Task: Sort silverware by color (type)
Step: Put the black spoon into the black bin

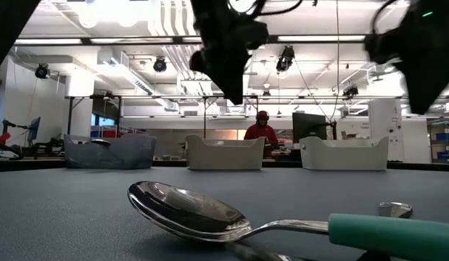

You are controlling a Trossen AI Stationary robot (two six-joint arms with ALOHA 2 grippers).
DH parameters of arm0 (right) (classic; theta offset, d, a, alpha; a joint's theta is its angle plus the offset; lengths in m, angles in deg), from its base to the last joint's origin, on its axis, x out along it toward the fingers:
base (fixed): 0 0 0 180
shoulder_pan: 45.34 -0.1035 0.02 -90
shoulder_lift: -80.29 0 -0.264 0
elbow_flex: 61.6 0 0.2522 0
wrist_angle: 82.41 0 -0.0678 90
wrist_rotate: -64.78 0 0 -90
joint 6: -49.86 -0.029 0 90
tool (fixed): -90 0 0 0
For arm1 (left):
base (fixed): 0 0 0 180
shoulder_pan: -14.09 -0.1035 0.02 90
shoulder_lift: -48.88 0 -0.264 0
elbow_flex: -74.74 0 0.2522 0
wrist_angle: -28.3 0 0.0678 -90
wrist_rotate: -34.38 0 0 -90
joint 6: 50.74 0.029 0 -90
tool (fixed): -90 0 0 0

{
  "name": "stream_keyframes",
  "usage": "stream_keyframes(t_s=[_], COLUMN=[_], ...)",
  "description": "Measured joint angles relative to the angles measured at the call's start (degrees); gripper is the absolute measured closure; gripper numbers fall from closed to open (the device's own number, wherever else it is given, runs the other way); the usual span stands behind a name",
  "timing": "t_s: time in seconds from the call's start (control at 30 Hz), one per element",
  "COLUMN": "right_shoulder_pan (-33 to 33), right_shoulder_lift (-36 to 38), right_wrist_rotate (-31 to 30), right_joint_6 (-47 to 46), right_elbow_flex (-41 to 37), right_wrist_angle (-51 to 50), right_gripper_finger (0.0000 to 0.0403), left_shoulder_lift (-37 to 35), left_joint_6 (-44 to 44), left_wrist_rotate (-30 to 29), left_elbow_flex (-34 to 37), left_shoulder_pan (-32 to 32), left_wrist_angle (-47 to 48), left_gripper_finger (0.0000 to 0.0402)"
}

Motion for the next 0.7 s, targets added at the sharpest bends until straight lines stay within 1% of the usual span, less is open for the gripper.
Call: stream_keyframes(t_s=[0.13, 0.2, 0.33, 0.43, 0.53, 0.63, 0.7], right_shoulder_pan=[-13.23, -18.8, -27.3, -31.04, -32.71, -33.07, -33.05], right_shoulder_lift=[-1.49, -2.99, -7.52, -11.92, -16.39, -20.3, -22.62], right_wrist_rotate=[0.08, 0.92, 3.53, 6.9, 10.87, 12.52, 12.51], right_joint_6=[-16.57, -24.29, -37.06, -43.12, -47.25, -47.94, -47.44], right_elbow_flex=[-1.04, -1.1, -1.1, -1.11, -0.91, 0.63, 2.49], right_wrist_angle=[0.33, 0.73, 4.52, 9.4, 15.48, 22.76, 24.98], right_gripper_finger=[0.0271, 0.0271, 0.0271, 0.0271, 0.0271, 0.0271, 0.0271], left_shoulder_lift=[0.0, 0.0, 0.0, 0.0, 0.0, 0.0, 0.0], left_joint_6=[-2.87, -4.02, -4.49, -3.95, -3.84, -2.27, -1.55], left_wrist_rotate=[-0.02, -0.04, -0.04, -0.04, -0.12, -0.09, -0.08], left_elbow_flex=[0.45, 0.86, 2.04, 3.42, 4.02, 4.02, 4.02], left_shoulder_pan=[4.87, 7.05, 10.16, 10.92, 11.35, 12.04, 12.44], left_wrist_angle=[2.02, 2.12, 2.31, 2.4, 2.68, 2.7, 2.73], left_gripper_finger=[0.0379, 0.0379, 0.0379, 0.0379, 0.0379, 0.0379, 0.0379])
